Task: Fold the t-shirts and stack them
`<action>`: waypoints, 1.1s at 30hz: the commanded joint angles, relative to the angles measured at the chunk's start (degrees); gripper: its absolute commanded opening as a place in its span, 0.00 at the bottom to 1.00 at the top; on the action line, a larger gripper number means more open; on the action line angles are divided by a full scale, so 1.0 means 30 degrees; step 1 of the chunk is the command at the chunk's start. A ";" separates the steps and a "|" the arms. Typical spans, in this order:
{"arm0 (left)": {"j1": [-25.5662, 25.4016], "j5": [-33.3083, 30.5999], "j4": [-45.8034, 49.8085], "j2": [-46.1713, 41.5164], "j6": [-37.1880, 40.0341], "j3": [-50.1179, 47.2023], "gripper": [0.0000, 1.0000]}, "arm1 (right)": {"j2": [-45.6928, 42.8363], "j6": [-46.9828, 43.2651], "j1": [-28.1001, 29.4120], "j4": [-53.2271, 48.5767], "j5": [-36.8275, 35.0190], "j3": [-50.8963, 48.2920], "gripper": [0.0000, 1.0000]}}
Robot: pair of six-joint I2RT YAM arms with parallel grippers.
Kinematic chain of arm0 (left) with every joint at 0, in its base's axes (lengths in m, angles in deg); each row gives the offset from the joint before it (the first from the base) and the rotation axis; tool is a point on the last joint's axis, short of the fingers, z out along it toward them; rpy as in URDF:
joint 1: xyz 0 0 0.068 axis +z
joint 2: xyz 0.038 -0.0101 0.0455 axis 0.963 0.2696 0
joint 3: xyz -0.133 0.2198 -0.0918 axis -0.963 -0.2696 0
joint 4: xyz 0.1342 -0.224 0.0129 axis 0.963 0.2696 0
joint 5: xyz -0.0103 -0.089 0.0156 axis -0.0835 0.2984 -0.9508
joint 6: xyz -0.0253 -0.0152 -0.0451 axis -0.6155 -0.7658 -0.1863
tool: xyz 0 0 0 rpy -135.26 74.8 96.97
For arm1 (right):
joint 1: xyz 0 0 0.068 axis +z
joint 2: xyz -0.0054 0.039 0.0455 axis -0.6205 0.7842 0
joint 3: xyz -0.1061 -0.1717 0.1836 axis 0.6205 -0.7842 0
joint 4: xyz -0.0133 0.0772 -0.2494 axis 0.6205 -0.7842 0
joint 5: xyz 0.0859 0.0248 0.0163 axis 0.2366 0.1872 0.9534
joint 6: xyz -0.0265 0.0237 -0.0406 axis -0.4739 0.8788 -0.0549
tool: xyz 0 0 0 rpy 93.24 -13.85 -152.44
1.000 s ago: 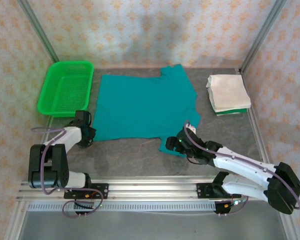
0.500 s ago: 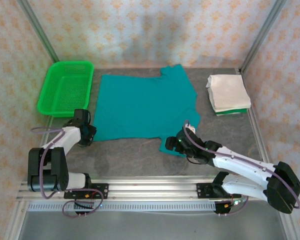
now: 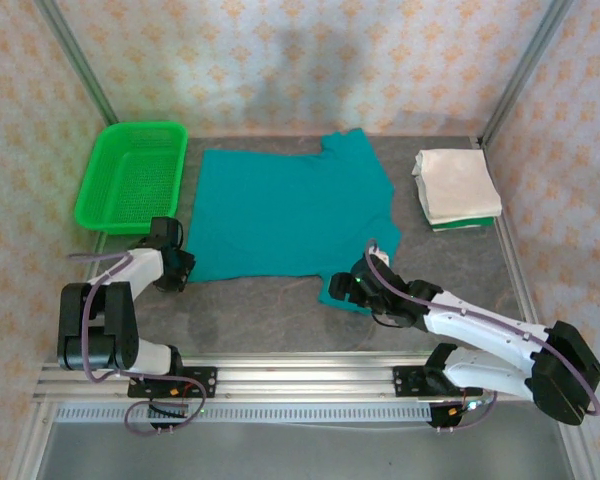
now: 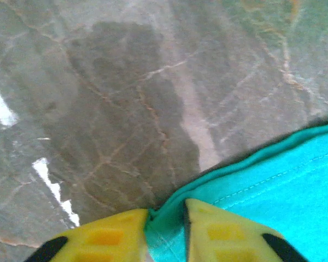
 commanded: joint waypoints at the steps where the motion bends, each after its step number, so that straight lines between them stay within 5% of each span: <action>1: -0.0036 0.0458 -0.1554 0.1070 -0.0300 -0.0218 0.10 | -0.0169 0.0207 -0.0040 -0.0220 -0.0544 0.0507 0.90; 3: -0.0030 0.0509 -0.1581 0.0987 -0.0161 -0.0172 0.00 | -0.0370 0.0393 -0.0046 -0.0553 -0.0834 0.0536 0.89; 11: -0.0031 0.0605 -0.0759 -0.0137 0.0159 -0.0207 0.00 | -0.1706 0.4632 -0.0402 -0.5043 -0.4433 0.0326 0.81; 18: -0.0043 0.0679 -0.0792 -0.0665 0.0079 -0.0537 0.00 | -0.1674 0.6163 -0.0911 -0.4811 -0.2494 -0.1194 0.74; 28: -0.0030 0.0581 -0.0591 -0.0662 0.0272 -0.0450 0.00 | 0.0097 0.6656 -0.1663 -0.2701 -0.1689 -0.1871 0.41; 33: -0.0030 0.0630 -0.0614 -0.0535 0.0281 -0.0471 0.00 | 0.0925 0.6582 -0.1965 -0.1639 -0.1126 -0.2079 0.41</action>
